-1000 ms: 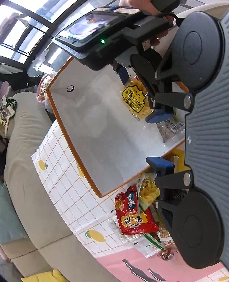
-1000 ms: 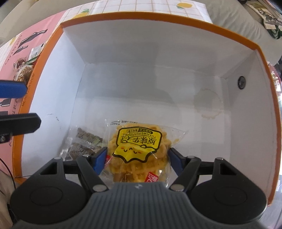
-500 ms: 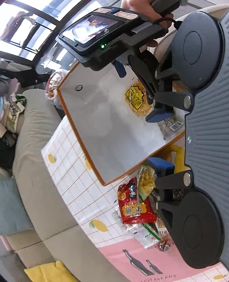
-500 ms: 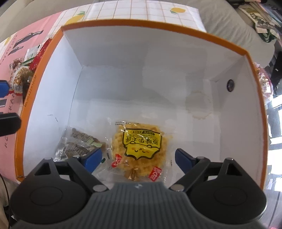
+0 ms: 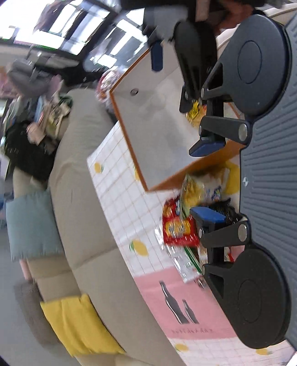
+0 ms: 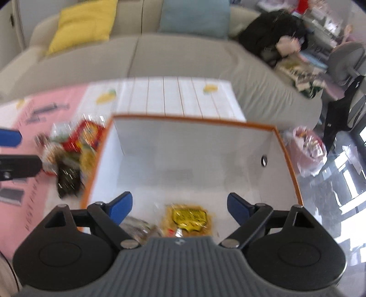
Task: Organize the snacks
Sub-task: 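Withdraw the right gripper from the box back toward the snack pile, then grasp the striped stick-snack bag with the left gripper while the right grasps the white-blue snack bag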
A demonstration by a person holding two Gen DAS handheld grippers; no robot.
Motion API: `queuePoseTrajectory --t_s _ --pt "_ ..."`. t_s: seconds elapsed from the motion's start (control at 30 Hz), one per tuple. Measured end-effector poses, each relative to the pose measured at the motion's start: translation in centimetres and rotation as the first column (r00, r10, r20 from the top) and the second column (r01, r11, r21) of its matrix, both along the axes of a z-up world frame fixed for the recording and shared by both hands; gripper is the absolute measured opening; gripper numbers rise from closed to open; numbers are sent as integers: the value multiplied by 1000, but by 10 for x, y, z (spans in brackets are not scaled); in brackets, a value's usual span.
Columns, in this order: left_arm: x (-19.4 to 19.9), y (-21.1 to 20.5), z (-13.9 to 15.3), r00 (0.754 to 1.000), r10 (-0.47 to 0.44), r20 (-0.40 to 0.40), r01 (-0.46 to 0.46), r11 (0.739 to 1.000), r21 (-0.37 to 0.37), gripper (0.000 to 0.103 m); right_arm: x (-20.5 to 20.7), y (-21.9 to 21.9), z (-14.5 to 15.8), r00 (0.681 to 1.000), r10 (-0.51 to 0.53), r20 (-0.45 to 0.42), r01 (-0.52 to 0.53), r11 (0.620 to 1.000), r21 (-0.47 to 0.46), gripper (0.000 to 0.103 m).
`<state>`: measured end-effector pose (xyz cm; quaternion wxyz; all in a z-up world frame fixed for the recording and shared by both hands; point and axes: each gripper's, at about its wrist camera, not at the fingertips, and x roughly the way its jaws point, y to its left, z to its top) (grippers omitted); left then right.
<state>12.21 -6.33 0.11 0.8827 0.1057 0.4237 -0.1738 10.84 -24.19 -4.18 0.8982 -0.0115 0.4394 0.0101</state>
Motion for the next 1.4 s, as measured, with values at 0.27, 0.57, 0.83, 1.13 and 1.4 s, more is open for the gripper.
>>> queuePoseTrajectory --t_s 0.27,0.57,0.83,1.13,1.4 --pt "-7 47 4 991 129 42 -127 991 -43 60 -32 44 24 978 -32 208 28 999 24 87" --pt "-5 87 -15 983 179 46 -177 984 -35 60 -37 103 16 959 105 265 -101 994 -28 67" --pt "12 117 -39 981 191 -19 -191 982 -13 60 -18 138 0 930 266 254 -246 963 -108 57" --pt "28 139 -76 972 205 -115 -207 978 -5 60 8 162 -30 898 403 179 -363 906 -219 55" --pt "59 145 -93 965 201 -170 -212 976 -48 69 42 173 -57 851 524 30 -479 799 -363 54"
